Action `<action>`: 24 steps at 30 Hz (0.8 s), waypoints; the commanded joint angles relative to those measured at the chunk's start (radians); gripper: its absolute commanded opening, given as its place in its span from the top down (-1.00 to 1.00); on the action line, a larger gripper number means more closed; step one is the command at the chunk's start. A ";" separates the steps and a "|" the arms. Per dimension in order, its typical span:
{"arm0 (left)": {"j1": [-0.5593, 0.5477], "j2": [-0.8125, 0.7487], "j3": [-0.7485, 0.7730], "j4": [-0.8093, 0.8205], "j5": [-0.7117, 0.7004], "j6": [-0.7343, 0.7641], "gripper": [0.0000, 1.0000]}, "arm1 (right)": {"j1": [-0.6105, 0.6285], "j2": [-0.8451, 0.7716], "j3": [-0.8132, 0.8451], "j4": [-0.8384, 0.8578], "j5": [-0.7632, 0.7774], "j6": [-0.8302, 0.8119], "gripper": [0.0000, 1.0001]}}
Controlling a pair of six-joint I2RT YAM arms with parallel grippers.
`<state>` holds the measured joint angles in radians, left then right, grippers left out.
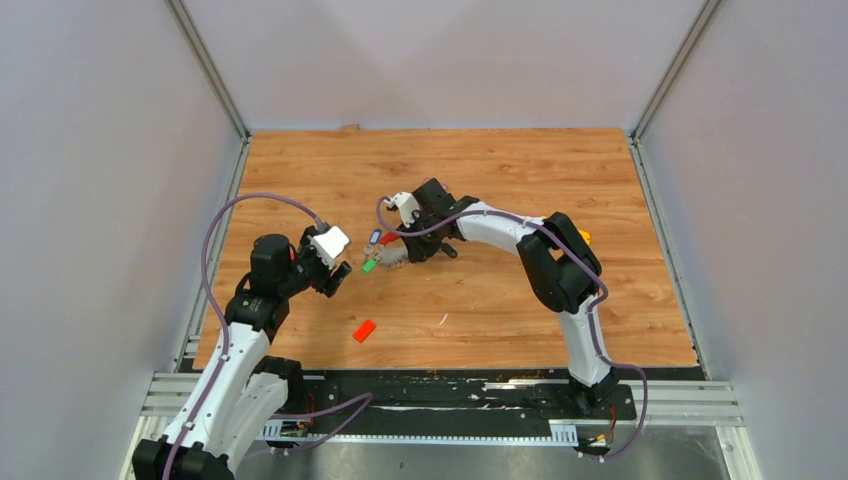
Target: Put the keys on the keyring
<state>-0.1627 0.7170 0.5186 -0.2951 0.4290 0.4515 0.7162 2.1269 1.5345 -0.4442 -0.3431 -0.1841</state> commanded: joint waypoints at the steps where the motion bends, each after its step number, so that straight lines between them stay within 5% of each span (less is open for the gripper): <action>1: 0.005 -0.008 -0.003 0.023 0.019 -0.002 -0.50 | -0.006 0.028 0.049 0.009 -0.021 0.034 0.62; 16: 0.005 -0.006 -0.005 0.029 0.031 0.006 -0.50 | -0.031 -0.015 0.045 0.008 -0.016 0.040 1.00; 24: 0.005 0.051 0.017 0.073 0.180 0.087 -0.46 | -0.073 -0.229 -0.169 0.128 -0.065 -0.049 1.00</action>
<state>-0.1627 0.7345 0.5179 -0.2813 0.4835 0.4732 0.6712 2.0621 1.4601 -0.4198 -0.3553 -0.1749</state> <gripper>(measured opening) 0.748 0.010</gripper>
